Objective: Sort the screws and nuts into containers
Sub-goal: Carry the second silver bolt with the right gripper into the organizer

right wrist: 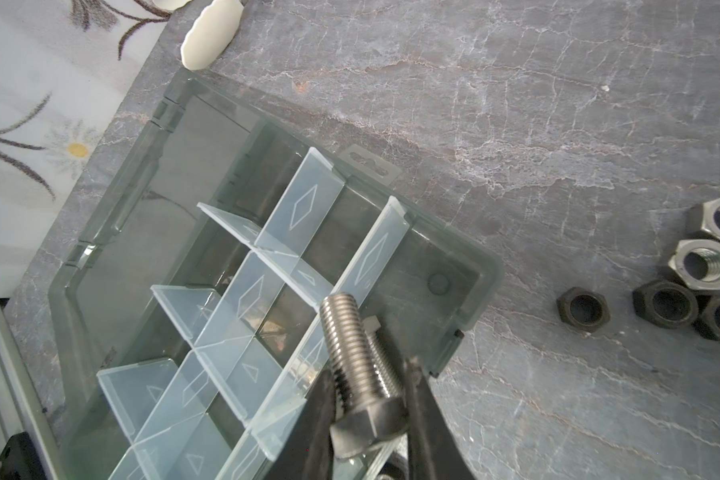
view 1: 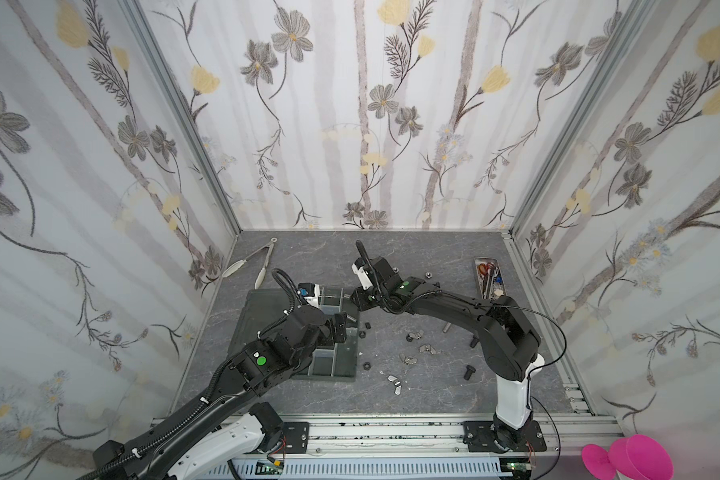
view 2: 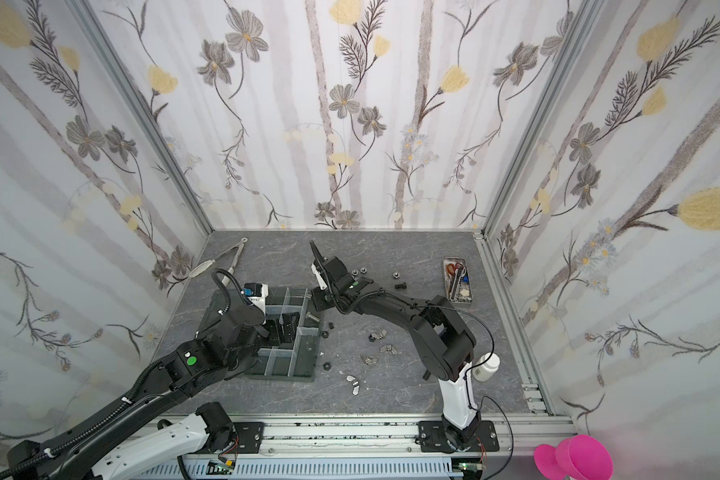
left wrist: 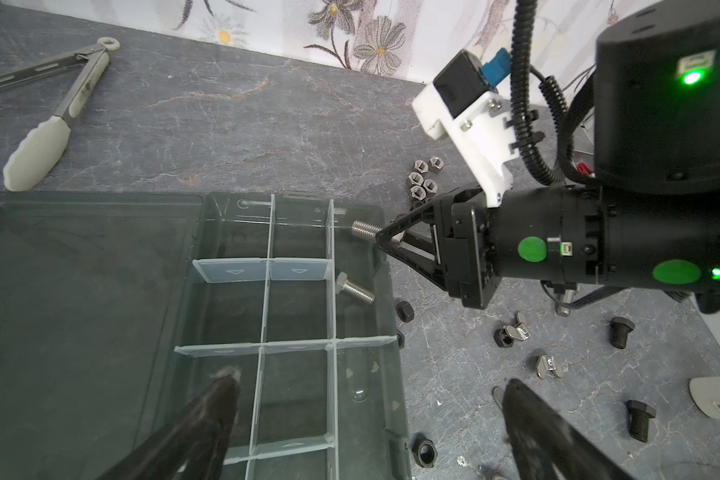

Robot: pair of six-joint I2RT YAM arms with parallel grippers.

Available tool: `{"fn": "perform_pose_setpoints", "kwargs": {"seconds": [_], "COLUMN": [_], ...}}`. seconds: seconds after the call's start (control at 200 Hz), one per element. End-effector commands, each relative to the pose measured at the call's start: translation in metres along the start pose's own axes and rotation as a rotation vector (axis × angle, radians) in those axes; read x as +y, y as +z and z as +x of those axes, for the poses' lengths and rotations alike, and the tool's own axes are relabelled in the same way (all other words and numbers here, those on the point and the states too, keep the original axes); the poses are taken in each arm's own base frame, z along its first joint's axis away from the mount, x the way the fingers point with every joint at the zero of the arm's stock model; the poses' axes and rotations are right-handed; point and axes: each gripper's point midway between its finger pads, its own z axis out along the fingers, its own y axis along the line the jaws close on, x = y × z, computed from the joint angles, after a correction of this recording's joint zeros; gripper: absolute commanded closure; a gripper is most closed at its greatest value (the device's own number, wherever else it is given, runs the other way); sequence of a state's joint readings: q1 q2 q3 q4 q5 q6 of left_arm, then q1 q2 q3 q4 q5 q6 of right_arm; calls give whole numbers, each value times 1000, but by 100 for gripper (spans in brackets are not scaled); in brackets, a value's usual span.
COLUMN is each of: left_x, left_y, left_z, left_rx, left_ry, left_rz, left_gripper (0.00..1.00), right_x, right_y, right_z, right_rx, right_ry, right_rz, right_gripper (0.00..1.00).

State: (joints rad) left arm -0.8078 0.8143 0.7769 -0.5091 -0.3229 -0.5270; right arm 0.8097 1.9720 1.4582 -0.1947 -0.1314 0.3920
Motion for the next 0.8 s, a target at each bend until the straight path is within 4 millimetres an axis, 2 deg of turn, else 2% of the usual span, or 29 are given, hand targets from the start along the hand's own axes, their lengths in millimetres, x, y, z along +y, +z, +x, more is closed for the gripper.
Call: {"fn": "perform_pose_setpoints", "kwargs": {"seconds": [0.0, 0.215, 0.48, 0.56, 0.639, 0.794], "left_x": [10, 10, 5, 3, -1, -17], "left_y": [-1, 0, 5, 8, 14, 30], "left_z": [2, 5, 1, -1, -1, -1], "left_rx": [-1, 7, 30, 38, 58, 111], "left_ry": [-6, -6, 13, 28, 48, 84], "left_rz": [-43, -46, -58, -70, -77, -60], "left_gripper": [0, 0, 0, 0, 0, 0], "right_x": [2, 3, 7, 6, 1, -26], "right_y": [8, 18, 15, 9, 1, -34], "right_z": [-2, 4, 3, -1, -4, -12], "right_rx": [-4, 15, 12, -3, -21, -99], "right_ry": [15, 22, 18, 22, 29, 92], "right_rz": [-9, -25, -53, -60, -66, -77], "right_gripper": [81, 74, 56, 50, 49, 49]}}
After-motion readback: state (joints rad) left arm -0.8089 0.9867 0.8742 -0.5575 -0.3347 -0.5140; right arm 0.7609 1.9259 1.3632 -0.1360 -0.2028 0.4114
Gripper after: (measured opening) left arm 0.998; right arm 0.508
